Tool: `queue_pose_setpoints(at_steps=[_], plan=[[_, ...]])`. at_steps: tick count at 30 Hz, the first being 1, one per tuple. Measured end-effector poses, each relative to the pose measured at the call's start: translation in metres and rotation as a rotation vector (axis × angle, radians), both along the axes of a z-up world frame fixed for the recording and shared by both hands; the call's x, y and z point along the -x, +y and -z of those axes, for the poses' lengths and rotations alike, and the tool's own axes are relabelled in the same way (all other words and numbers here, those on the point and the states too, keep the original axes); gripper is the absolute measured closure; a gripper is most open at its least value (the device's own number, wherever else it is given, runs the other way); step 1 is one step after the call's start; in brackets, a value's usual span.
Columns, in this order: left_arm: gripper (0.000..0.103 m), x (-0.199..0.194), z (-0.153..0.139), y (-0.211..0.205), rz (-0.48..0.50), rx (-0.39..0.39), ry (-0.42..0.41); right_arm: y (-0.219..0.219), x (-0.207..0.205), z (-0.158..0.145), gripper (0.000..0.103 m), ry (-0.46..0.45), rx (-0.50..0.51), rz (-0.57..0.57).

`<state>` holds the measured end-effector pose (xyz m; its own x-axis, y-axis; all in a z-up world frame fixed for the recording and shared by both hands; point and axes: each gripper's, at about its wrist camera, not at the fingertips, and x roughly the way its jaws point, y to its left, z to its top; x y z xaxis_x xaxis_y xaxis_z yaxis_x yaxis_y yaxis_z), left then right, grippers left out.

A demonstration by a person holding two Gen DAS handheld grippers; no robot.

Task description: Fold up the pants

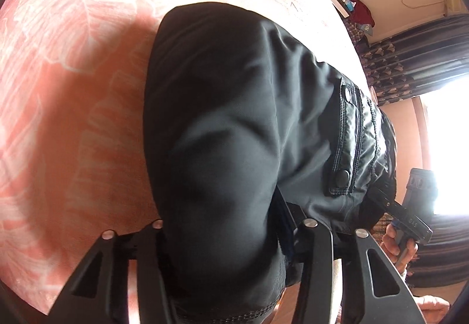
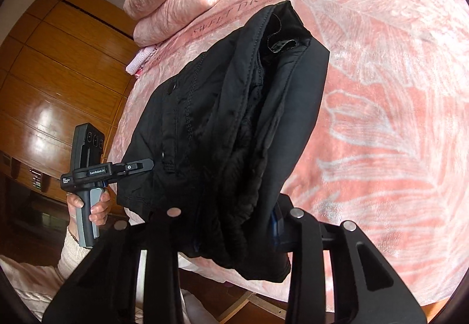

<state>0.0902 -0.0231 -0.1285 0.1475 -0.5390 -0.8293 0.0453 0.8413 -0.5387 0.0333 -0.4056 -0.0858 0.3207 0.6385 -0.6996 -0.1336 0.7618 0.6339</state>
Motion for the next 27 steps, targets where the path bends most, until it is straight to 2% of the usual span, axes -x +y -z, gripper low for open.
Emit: queue_pose_setpoints(at_steps=[2, 5, 9, 14, 18, 22, 25, 27], plan=[[0.066, 0.001, -0.004, 0.001, -0.020, 0.004, -0.025, 0.006, -0.001, -0.017, 0.071, -0.047, 0.014, -0.014], [0.070, 0.001, -0.017, 0.003, -0.036, 0.018, -0.096, 0.016, -0.007, -0.040, 0.071, -0.123, 0.074, -0.030], [0.070, -0.013, -0.035, 0.004, -0.054, 0.043, -0.165, 0.012, -0.026, -0.060, 0.071, -0.184, 0.068, -0.021], [0.070, -0.050, -0.055, 0.000, -0.061, 0.030, -0.230, 0.004, -0.068, -0.069, 0.071, -0.226, 0.083, -0.009], [0.070, -0.083, -0.056, -0.005, -0.070, 0.009, -0.249, 0.002, -0.115, -0.055, 0.071, -0.207, 0.082, -0.021], [0.070, -0.109, -0.042, -0.008, -0.082, -0.006, -0.241, -0.005, -0.156, -0.027, 0.071, -0.154, 0.067, -0.030], [0.068, -0.127, -0.023, -0.019, -0.085, -0.034, -0.196, -0.006, -0.175, 0.003, 0.069, -0.079, 0.074, -0.017], [0.064, -0.126, -0.014, -0.018, -0.084, -0.024, -0.187, -0.006, -0.177, 0.019, 0.067, -0.053, 0.099, -0.011]])
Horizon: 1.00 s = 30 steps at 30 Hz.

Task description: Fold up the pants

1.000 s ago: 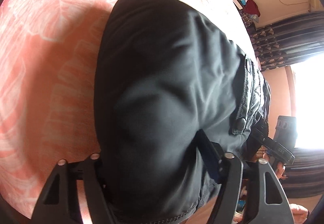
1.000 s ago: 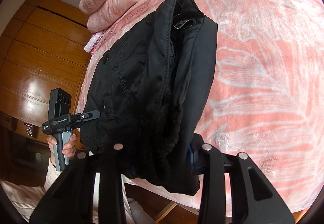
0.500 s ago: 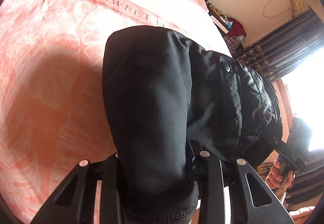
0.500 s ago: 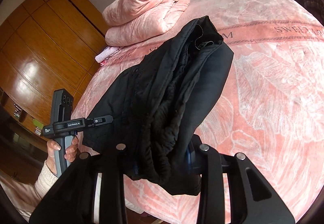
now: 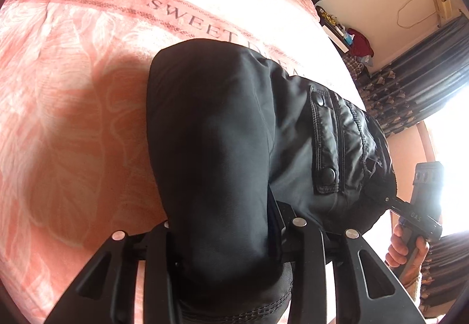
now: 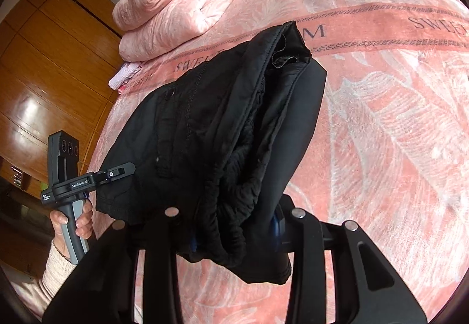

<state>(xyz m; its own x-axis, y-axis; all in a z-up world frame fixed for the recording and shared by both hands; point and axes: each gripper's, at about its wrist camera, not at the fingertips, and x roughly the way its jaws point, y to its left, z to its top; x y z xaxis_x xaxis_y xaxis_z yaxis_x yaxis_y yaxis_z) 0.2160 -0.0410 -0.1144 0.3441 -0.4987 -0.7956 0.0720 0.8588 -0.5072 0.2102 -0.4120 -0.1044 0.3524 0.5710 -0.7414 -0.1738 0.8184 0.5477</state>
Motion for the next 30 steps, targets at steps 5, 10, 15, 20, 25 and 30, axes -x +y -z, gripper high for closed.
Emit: queue_pose_setpoints(at_steps=[5, 10, 15, 20, 25, 30], plan=[[0.028, 0.006, 0.018, 0.006, -0.008, -0.013, 0.017, -0.013, 0.007, 0.028, 0.049, 0.052, -0.052, 0.052], [0.015, 0.014, 0.021, 0.008, -0.013, -0.068, -0.014, -0.025, 0.020, 0.045, 0.033, 0.067, -0.096, 0.074], [0.009, 0.029, 0.008, 0.016, -0.042, -0.159, -0.040, -0.041, 0.045, 0.040, 0.030, 0.035, -0.101, 0.112], [0.004, 0.058, -0.010, 0.021, -0.094, -0.294, -0.093, -0.036, 0.075, 0.012, 0.027, -0.040, 0.082, 0.159], [0.004, 0.088, -0.027, 0.014, -0.117, -0.339, -0.122, -0.012, 0.106, -0.020, 0.017, -0.131, 0.272, 0.209], [0.004, 0.107, -0.046, 0.002, -0.117, -0.378, -0.165, 0.016, 0.129, -0.041, 0.016, -0.193, 0.345, 0.233]])
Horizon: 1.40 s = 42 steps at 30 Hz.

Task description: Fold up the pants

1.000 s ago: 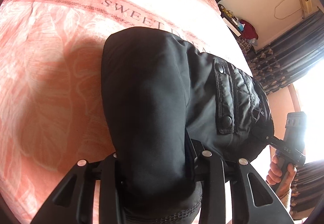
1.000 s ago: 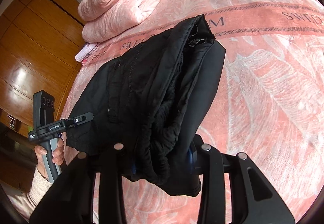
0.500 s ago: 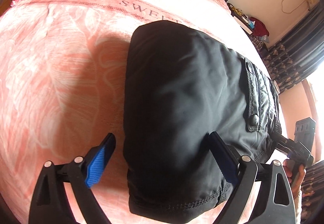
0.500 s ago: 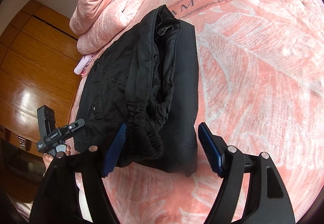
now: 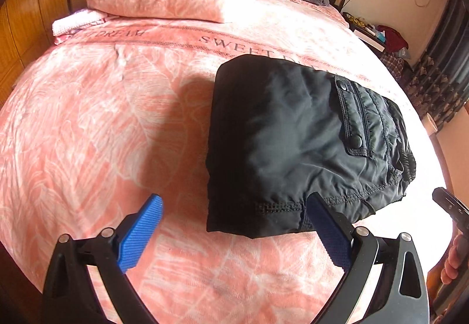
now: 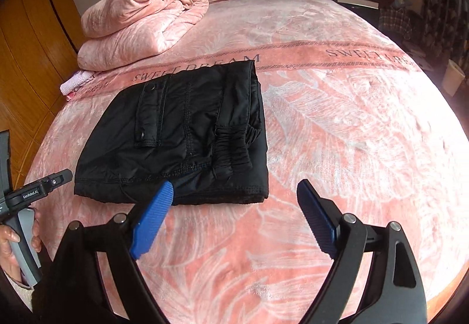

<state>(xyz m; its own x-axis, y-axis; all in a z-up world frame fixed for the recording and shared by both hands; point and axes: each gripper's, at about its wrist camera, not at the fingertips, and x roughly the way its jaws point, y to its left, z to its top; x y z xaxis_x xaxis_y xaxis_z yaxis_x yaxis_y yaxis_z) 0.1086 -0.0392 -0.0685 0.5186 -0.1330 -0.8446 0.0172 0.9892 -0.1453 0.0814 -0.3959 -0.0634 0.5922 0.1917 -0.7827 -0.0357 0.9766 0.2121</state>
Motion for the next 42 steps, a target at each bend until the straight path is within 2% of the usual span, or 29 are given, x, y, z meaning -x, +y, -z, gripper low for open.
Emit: queue_pose_setpoints(at_steps=[6, 10, 13, 17, 21, 31, 42], plan=[[0.004, 0.022, -0.026, -0.003, -0.009, 0.005, -0.035, 0.029, 0.016, -0.026, 0.016, -0.042, 0.042, -0.021], [0.004, 0.034, -0.041, -0.002, -0.012, 0.014, -0.052, 0.039, 0.027, -0.039, 0.015, -0.056, 0.028, -0.028], [0.004, 0.043, -0.049, -0.002, -0.013, 0.008, -0.061, 0.048, 0.036, -0.046, 0.013, -0.070, 0.074, -0.028], [0.004, 0.053, -0.053, -0.005, -0.004, -0.033, -0.069, 0.056, 0.046, -0.050, 0.011, -0.072, 0.107, -0.025], [0.004, 0.061, -0.056, -0.008, 0.009, -0.071, -0.080, 0.060, 0.056, -0.053, 0.010, -0.065, 0.097, -0.017], [0.004, 0.079, -0.070, -0.018, 0.022, -0.091, -0.107, 0.069, 0.075, -0.057, 0.009, -0.069, 0.131, -0.006], [0.004, 0.084, -0.077, -0.021, 0.031, -0.120, -0.121, 0.073, 0.077, -0.054, 0.009, -0.064, 0.148, -0.008]])
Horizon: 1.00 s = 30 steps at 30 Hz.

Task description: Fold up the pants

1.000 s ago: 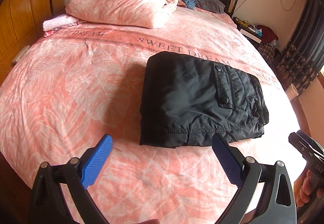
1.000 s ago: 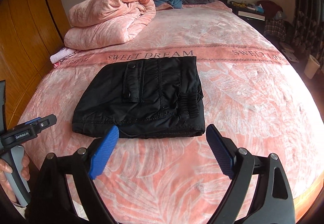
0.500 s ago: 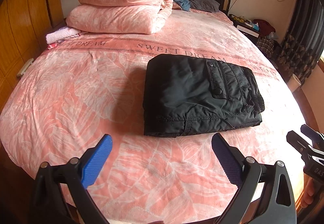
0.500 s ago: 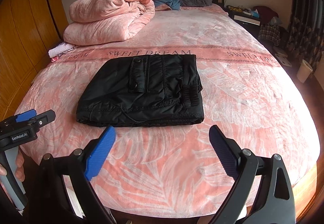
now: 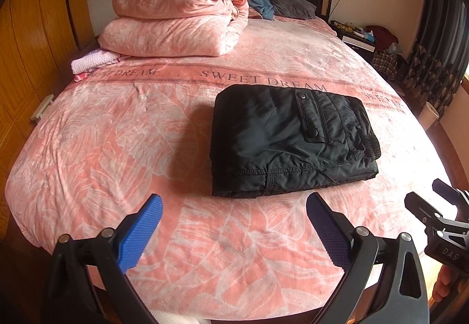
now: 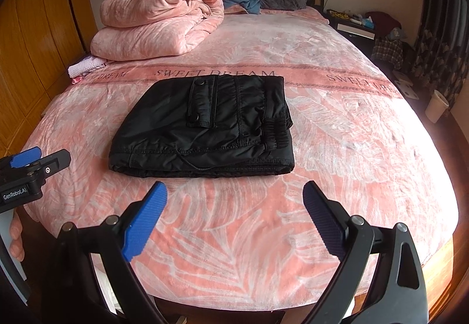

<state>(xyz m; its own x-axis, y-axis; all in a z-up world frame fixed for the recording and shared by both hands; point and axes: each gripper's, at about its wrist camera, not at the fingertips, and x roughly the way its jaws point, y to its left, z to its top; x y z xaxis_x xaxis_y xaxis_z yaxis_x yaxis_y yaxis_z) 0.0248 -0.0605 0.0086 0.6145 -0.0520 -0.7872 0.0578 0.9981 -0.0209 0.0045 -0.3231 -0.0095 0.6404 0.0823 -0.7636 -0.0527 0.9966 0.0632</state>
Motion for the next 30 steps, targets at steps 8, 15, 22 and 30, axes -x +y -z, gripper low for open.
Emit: queue_pose_setpoints(at_steps=[8, 15, 22, 30], plan=[[0.004, -0.0007, -0.0042, -0.0004, 0.007, -0.009, -0.005, 0.0008, -0.0023, -0.0026, 0.009, -0.004, 0.003, -0.004], [0.004, -0.0016, -0.0066, 0.0002, 0.004, -0.009, -0.009, 0.0013, -0.0038, -0.0060, 0.009, -0.012, 0.006, -0.002], [0.004, -0.0044, -0.0030, 0.0020, 0.000, -0.019, -0.001, -0.0011, -0.0046, -0.0076, 0.009, -0.013, 0.008, 0.010], [0.004, -0.0050, -0.0002, 0.0006, 0.004, -0.025, 0.009, -0.0012, -0.0059, -0.0070, 0.009, -0.010, 0.006, 0.015]])
